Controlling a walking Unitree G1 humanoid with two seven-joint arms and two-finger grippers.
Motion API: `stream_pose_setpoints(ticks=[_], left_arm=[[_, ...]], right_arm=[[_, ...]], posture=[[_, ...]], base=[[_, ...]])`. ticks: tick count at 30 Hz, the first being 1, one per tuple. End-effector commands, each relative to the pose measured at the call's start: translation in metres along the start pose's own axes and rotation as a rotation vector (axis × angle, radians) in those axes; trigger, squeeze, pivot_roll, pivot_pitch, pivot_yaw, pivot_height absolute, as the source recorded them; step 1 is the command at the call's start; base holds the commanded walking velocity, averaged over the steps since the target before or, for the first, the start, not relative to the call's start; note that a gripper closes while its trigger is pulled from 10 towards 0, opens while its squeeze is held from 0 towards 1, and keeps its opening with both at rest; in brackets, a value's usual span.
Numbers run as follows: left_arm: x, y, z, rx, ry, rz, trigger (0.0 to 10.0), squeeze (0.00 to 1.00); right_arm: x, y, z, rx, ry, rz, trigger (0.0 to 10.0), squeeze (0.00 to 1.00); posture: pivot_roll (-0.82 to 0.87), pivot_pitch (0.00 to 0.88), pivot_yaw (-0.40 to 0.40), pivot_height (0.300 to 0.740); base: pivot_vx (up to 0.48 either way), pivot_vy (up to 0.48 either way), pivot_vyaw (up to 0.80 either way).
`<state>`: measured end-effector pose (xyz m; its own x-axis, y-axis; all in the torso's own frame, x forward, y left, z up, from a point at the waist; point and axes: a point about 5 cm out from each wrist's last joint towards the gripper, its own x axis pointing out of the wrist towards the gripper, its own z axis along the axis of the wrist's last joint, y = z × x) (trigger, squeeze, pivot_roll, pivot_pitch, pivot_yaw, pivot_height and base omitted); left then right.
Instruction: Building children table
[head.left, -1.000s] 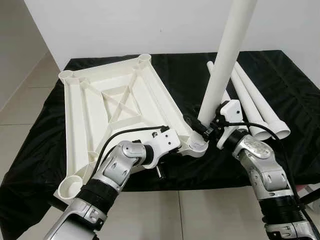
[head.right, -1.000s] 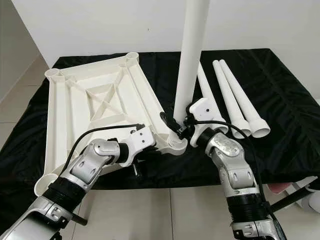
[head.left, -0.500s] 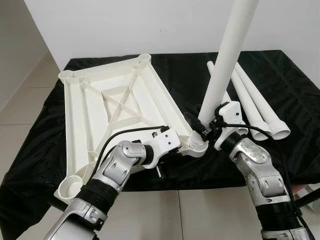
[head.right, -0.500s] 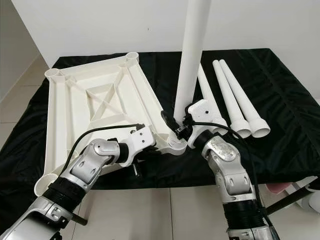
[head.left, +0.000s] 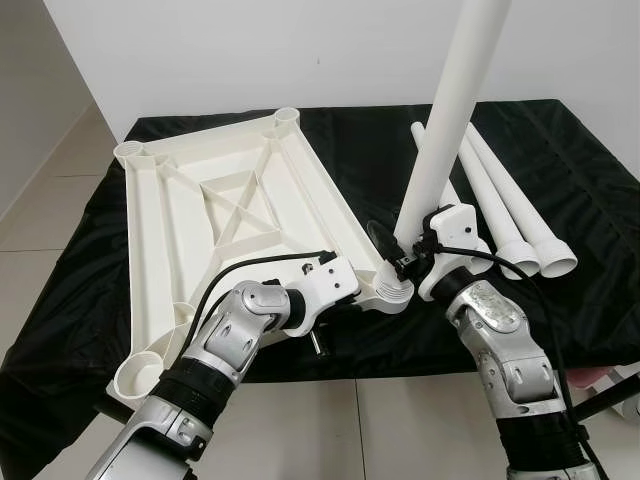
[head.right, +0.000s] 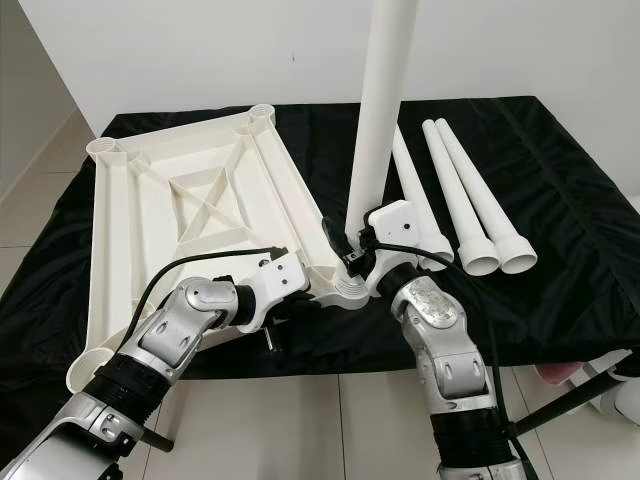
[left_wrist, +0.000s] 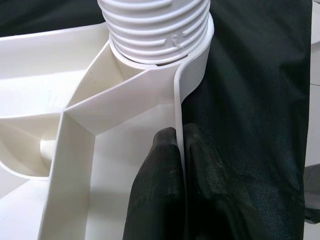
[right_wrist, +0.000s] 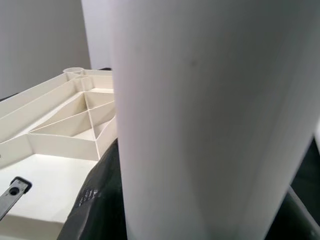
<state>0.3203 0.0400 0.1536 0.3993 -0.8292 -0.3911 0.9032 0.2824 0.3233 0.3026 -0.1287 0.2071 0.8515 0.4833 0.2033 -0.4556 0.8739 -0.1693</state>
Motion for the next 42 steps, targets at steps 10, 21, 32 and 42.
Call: stream_pose_setpoints(ticks=[10,21,32,42], left_arm=[[-0.004,0.008,0.004,0.001,-0.027,0.124,10.0,0.0],[-0.004,0.008,0.005,0.001,-0.03,0.127,10.0,0.0],[-0.004,0.009,0.006,0.0,-0.031,0.128,10.0,0.0],[-0.004,0.008,0.006,-0.001,-0.032,0.129,10.0,0.0]], right_arm=[[-0.001,0.013,-0.018,0.037,0.095,-0.072,10.0,0.0],[-0.001,0.016,-0.02,0.044,0.1,-0.187,10.0,0.0],[-0.002,0.024,-0.021,0.056,0.096,-0.255,10.0,0.0],[-0.002,0.028,-0.02,0.057,0.091,-0.364,10.0,0.0]], posture=[[-0.12,0.131,0.071,0.74],[-0.11,0.133,0.067,0.74],[-0.12,0.135,0.068,0.74],[-0.11,0.134,0.065,0.74]], base=[[0.0,0.0,0.0],[0.0,0.0,0.0],[0.0,0.0,0.0],[0.0,0.0,0.0]])
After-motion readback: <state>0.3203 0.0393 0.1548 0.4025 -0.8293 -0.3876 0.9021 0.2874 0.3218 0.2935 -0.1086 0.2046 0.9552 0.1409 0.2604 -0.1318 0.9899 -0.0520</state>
